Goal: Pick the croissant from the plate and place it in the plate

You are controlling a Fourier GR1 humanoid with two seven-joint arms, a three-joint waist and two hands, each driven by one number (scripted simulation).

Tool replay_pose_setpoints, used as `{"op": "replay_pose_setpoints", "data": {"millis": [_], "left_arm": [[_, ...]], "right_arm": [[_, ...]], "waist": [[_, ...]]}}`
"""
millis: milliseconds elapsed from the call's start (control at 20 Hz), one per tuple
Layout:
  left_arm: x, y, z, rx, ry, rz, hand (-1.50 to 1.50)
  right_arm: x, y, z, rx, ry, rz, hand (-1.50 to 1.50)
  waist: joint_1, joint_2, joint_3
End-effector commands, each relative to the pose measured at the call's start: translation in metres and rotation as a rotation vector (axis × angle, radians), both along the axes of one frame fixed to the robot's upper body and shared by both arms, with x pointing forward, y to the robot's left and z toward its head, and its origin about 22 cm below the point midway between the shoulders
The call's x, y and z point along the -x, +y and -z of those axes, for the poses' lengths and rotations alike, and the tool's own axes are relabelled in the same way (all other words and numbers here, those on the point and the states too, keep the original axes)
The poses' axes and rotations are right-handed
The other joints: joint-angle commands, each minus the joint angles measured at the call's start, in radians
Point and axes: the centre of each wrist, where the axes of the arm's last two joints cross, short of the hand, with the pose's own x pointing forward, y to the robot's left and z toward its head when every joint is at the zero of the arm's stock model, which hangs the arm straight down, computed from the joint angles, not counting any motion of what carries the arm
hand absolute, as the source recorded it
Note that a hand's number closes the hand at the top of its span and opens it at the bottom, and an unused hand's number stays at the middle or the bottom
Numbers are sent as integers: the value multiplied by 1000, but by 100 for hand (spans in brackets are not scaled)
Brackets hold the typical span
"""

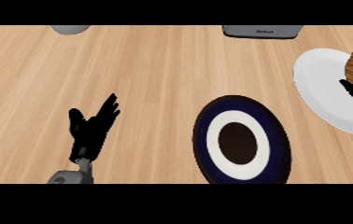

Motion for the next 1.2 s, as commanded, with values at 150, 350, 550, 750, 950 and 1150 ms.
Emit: {"op": "replay_pose_setpoints", "data": {"millis": [150, 350, 550, 750, 950, 1150], "left_arm": [[-3, 1, -6, -15, -5, 42, 0], [7, -13, 4, -5, 1, 43, 0], [-1, 2, -3, -1, -20, 20, 0], [0, 1, -3, -13, -6, 17, 0], [1, -6, -5, 14, -12, 6, 0], [2, 3, 2, 10, 26, 10, 0]], "right_arm": [[5, -14, 5, 100, 369, 5, -150], [10, -20, 6, 13, 380, -101, -150], [-1, -4, 13, -72, 252, -187, -150], [-9, -3, 4, -201, 58, -208, -150], [8, -27, -3, -298, 1, -183, -150], [27, -56, -24, -386, 28, -214, -150]], "waist": [[41, 14, 1], [40, 18, 5], [34, 20, 7], [19, 13, 6], [16, 15, 7], [0, 11, 4]]}}
